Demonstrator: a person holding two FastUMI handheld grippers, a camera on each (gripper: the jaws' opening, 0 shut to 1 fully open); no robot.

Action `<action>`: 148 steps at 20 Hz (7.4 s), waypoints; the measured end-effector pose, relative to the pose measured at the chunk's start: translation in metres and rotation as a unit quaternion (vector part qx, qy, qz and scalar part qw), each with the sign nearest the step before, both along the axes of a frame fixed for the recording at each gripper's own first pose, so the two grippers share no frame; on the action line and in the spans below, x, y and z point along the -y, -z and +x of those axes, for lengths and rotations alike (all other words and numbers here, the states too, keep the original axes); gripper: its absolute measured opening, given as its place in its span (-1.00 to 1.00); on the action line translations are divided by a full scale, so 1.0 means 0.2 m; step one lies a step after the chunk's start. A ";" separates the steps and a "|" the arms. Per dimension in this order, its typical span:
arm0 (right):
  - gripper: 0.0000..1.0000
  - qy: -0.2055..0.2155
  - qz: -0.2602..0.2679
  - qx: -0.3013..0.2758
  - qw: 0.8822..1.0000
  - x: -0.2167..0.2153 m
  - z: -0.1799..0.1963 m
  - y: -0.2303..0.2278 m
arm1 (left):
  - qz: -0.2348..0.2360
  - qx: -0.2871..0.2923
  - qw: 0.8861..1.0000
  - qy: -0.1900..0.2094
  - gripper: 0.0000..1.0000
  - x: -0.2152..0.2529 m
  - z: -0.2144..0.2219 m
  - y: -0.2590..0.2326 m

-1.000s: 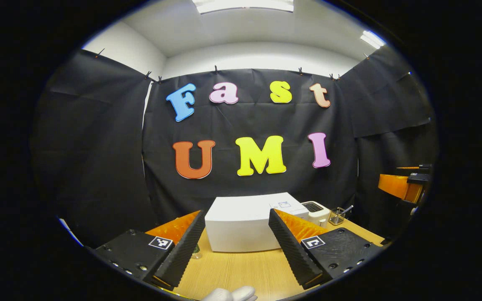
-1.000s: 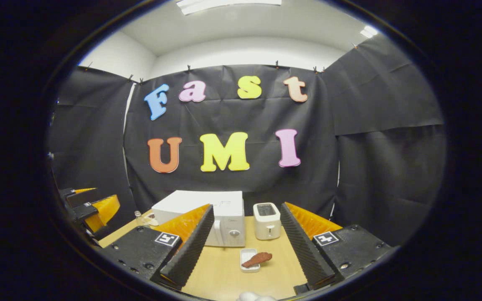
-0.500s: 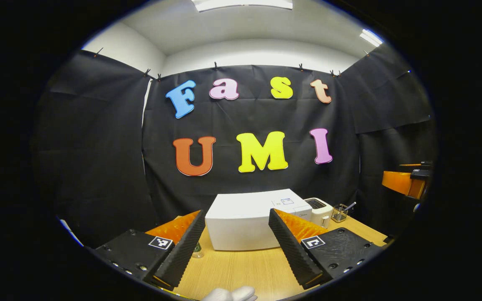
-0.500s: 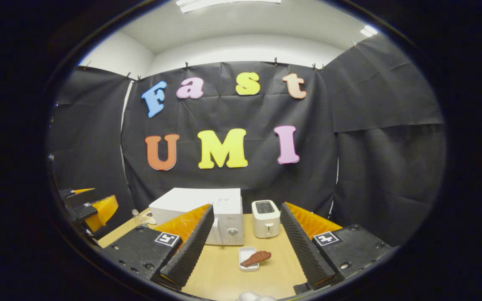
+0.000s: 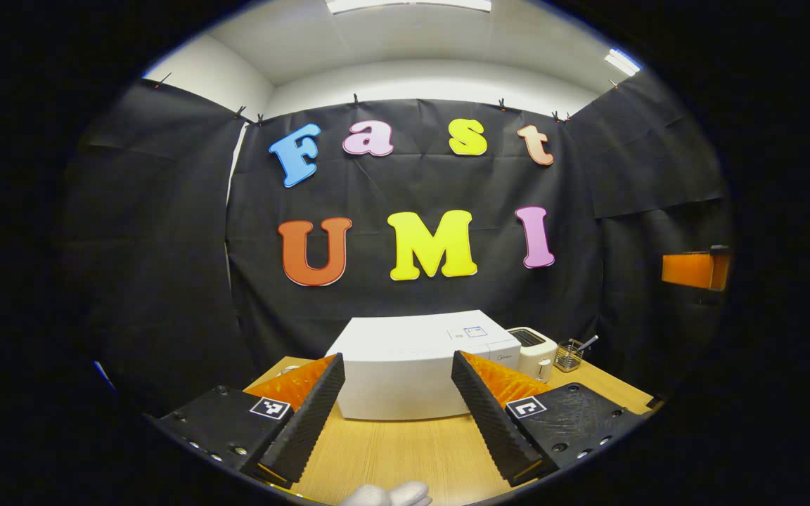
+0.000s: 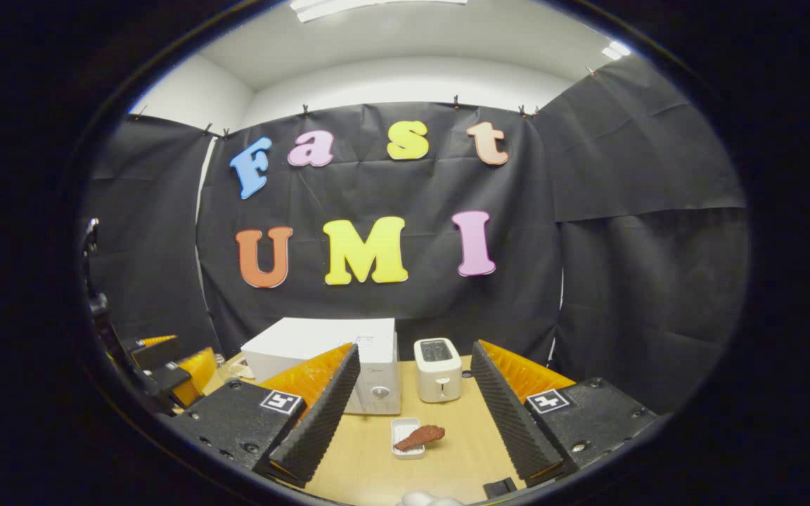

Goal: Open the microwave oven with the left hand, put the food in, and close the microwave oven.

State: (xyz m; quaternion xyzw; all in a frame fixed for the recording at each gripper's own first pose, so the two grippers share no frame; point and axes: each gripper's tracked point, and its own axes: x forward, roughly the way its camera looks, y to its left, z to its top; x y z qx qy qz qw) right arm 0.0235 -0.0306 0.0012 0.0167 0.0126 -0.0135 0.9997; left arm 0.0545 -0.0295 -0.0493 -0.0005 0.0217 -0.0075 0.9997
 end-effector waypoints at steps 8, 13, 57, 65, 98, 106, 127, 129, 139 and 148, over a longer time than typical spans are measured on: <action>0.84 0.025 -0.004 -0.012 1.000 0.21 0.08 -0.06 | -0.030 -0.038 0.998 0.034 0.91 0.40 0.39 0.36; 0.84 0.056 -0.028 -0.028 0.998 0.35 0.13 -0.01 | -0.027 -0.026 0.998 0.046 0.92 0.59 0.67 0.57; 1.00 -0.017 -0.035 -0.093 0.995 0.17 0.04 0.22 | 0.025 -0.092 0.995 0.030 -0.46 0.36 0.24 0.95; 1.00 -0.040 -0.028 -0.084 0.995 0.09 -0.03 0.17 | 0.032 -0.109 0.993 -0.015 0.90 0.12 0.14 0.92; 0.86 -0.108 0.002 -0.126 0.986 -0.45 -0.03 0.48 | 0.051 -0.145 0.973 -0.173 0.89 -1.10 -0.50 0.90; 1.00 -0.097 0.014 -0.196 0.976 -0.09 0.17 0.89 | 0.062 -0.155 0.963 -0.213 0.90 -1.15 -0.64 0.83; -0.43 -0.269 0.230 -0.447 0.822 0.14 0.88 1.79 | 0.042 -0.156 0.958 -0.238 0.91 -0.33 -0.26 0.53; -0.78 -0.270 0.234 -0.443 0.822 0.14 0.89 1.78 | 0.043 -0.156 0.958 -0.239 0.91 -0.33 -0.26 0.53; -0.71 -0.275 0.221 -0.379 0.856 0.06 0.80 1.42 | 0.026 -0.160 0.964 -0.211 0.90 -0.39 -0.26 0.60; -0.71 -0.206 0.318 -0.247 0.892 -0.44 0.82 1.04 | 0.041 -0.151 0.984 -0.082 0.91 -0.29 -0.30 0.64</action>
